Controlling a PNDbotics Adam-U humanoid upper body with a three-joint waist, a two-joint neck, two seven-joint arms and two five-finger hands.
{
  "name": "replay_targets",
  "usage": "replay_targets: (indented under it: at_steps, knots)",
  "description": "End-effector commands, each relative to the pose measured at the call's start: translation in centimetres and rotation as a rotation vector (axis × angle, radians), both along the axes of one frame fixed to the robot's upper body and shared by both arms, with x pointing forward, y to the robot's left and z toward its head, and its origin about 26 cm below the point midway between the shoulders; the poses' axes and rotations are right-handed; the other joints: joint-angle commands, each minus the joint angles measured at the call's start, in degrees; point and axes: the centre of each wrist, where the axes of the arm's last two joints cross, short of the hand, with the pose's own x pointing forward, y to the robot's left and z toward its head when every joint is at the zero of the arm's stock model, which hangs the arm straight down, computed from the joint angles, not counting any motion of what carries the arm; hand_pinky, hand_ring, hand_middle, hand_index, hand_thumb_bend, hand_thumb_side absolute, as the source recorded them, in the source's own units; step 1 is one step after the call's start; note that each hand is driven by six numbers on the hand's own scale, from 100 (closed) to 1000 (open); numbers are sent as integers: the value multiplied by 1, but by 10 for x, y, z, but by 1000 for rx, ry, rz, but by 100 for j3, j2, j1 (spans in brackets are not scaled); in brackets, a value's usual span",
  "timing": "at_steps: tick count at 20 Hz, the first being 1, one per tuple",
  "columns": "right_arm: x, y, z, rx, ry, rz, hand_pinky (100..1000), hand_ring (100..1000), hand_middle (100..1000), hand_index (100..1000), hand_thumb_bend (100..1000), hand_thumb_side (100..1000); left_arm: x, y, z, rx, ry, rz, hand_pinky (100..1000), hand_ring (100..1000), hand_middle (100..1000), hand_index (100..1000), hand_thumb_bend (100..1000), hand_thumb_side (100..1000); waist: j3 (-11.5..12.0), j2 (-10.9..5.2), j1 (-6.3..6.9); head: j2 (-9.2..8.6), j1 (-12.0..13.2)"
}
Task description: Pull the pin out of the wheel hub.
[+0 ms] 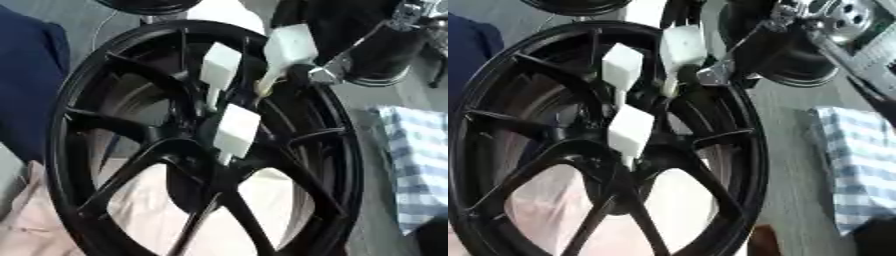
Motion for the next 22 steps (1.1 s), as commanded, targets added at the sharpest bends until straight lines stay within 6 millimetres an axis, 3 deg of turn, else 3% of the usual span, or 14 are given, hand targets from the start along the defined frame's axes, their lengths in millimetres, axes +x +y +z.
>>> replay_targets:
  at_steps: [1,6,10,15,17,22]
  knots:
    - [-15,-13,22,21,-69,-42,746,516,165,333,388,100,-2,9,5,15,-15,23,580,528,491,666,202,876,-57,-209,86,69,12]
    - [-24,-53,30,137,-124,-172,751,518,167,335,382,100,-6,18,-3,10,4,55,580,528,491,666,206,874,-294,-306,143,221,168]
    - [-22,-101,13,262,-149,-351,739,519,167,337,370,100,-9,26,-9,-4,18,90,580,528,491,666,207,872,-531,-367,248,281,385]
    - [-22,-161,-45,489,-201,-560,716,525,177,350,336,100,-12,36,-15,-24,29,137,580,527,490,666,204,871,-760,-406,373,298,688]
    - [-29,-183,-81,582,-240,-681,716,537,198,373,320,100,-13,39,-18,-35,33,156,580,527,490,665,204,870,-826,-424,428,306,778]
    - [-51,-210,-167,658,-287,-1008,734,601,313,478,299,100,-12,41,-23,-59,43,177,580,527,490,665,207,870,-879,-459,519,272,833]
